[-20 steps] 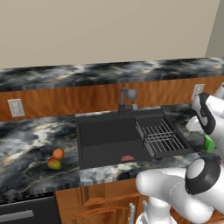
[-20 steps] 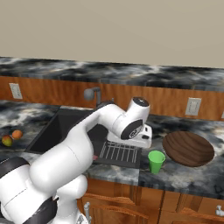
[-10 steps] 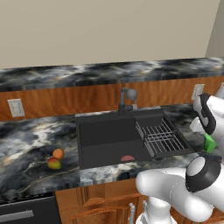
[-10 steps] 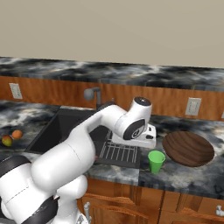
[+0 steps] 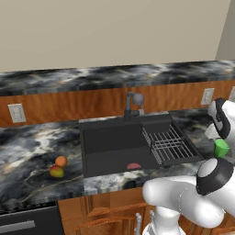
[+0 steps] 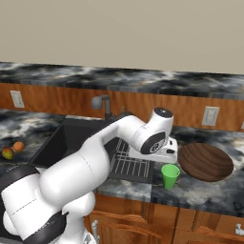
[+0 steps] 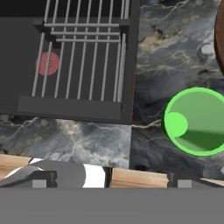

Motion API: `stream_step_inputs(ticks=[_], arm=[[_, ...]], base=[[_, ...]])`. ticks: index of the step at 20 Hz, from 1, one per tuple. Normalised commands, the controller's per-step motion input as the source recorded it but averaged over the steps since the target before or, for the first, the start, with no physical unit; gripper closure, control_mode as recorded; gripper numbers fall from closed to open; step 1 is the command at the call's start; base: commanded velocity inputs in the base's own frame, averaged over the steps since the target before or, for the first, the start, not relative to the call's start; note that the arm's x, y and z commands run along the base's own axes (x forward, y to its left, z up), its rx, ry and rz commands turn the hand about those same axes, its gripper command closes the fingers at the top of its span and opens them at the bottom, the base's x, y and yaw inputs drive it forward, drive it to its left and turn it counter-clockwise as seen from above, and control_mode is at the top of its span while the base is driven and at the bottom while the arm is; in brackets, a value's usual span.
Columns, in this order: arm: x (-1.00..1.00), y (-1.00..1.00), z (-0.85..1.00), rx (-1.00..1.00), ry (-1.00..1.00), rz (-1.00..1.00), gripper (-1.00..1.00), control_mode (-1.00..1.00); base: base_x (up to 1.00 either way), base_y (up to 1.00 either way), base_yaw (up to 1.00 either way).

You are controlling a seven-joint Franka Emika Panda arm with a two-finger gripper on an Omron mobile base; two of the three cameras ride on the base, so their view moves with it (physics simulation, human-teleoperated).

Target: Remove the mango and tangerine from the sink. Then move the bowl and cup from the counter to the sink for washing.

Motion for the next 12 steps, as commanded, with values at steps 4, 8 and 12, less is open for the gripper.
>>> stream_step_inputs(ticks=[4, 8, 12], arm=[[0.0, -0.22, 0.0, 0.0, 0.04, 0.0, -1.0, -1.0], [0.0, -0.14, -0.01, 0.0, 0.06, 0.0, -1.0, -1.0], [0.0, -0.08, -0.06, 0.0, 0.05, 0.0, -1.0, -1.0]], base=[[0.0, 0.0, 0.0], [0.0, 0.0, 0.0], [0.0, 0.0, 0.0]])
